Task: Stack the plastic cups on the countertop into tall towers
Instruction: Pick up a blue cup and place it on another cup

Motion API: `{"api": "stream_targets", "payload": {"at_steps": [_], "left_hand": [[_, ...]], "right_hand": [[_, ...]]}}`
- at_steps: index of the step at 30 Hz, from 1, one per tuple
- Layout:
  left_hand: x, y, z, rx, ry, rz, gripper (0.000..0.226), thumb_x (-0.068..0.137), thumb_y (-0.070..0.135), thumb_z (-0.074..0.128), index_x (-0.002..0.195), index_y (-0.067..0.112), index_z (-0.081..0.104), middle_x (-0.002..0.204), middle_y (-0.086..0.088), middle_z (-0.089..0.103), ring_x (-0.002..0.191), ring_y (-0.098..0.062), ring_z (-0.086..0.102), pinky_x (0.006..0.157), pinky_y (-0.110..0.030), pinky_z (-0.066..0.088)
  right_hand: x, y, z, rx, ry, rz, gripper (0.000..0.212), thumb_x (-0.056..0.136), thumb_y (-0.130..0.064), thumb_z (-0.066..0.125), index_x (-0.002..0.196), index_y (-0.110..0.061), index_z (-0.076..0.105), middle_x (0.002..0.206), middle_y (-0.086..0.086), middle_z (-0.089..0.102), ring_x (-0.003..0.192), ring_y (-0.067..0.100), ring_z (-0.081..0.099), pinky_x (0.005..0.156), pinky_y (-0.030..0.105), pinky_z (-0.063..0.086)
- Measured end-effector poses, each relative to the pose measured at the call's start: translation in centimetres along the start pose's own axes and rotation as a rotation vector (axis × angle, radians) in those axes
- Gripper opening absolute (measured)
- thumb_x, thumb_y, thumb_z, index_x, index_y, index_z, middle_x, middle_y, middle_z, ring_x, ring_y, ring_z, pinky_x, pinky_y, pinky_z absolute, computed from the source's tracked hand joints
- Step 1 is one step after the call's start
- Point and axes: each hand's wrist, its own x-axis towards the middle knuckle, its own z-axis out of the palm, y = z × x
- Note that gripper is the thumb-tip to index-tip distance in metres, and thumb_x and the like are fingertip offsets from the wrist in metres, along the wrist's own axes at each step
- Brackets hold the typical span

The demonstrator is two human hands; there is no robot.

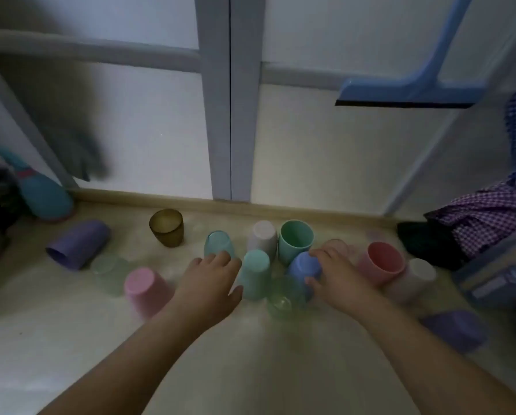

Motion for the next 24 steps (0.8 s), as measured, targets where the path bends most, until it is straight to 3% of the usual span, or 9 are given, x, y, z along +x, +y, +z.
{"api": "stream_targets", "payload": {"at_steps": [9, 14, 17, 24], "left_hand": [[1.2, 0.1, 1.7, -0.062, 0.052, -0.006, 0.043, 0.088, 0.041, 0.044, 0.127, 0.021, 0.041, 0.121, -0.001, 0.053, 0.106, -0.021, 0.051, 0.094, -0.035, 0.042], [1.4, 0.3, 1.5, -0.062, 0.058, -0.005, 0.043, 0.088, 0.04, 0.045, 0.126, 0.021, 0.041, 0.12, -0.002, 0.054, 0.105, -0.021, 0.052, 0.093, -0.035, 0.042], [1.2, 0.1, 1.0, -0.064, 0.071, -0.01, 0.041, 0.088, 0.04, 0.046, 0.124, 0.02, 0.044, 0.119, -0.002, 0.055, 0.105, -0.022, 0.053, 0.092, -0.036, 0.042], [0.9, -0.4, -1.8, -0.074, 0.135, -0.023, 0.043, 0.089, 0.039, 0.045, 0.128, 0.021, 0.04, 0.128, -0.002, 0.052, 0.112, -0.019, 0.05, 0.097, -0.033, 0.04]], "right_hand": [[2.5, -0.3, 1.0, 0.006, -0.007, 0.112, 0.052, 0.083, -0.03, 0.061, 0.126, -0.008, 0.042, 0.128, 0.015, 0.047, 0.115, 0.031, 0.048, 0.093, 0.037, 0.041], [2.2, -0.3, 0.4, 0.028, -0.032, 0.114, 0.054, 0.084, -0.029, 0.062, 0.128, -0.006, 0.041, 0.13, 0.017, 0.048, 0.119, 0.031, 0.046, 0.098, 0.037, 0.039], [1.2, -0.5, -2.2, 0.016, 0.012, 0.099, 0.055, 0.082, -0.03, 0.063, 0.128, -0.008, 0.042, 0.13, 0.015, 0.048, 0.12, 0.03, 0.045, 0.099, 0.036, 0.037], [-0.7, -4.2, -10.0, 0.066, 0.201, 0.007, 0.051, 0.072, -0.033, 0.07, 0.118, -0.017, 0.053, 0.116, 0.009, 0.059, 0.102, 0.026, 0.057, 0.088, 0.037, 0.047]]}}
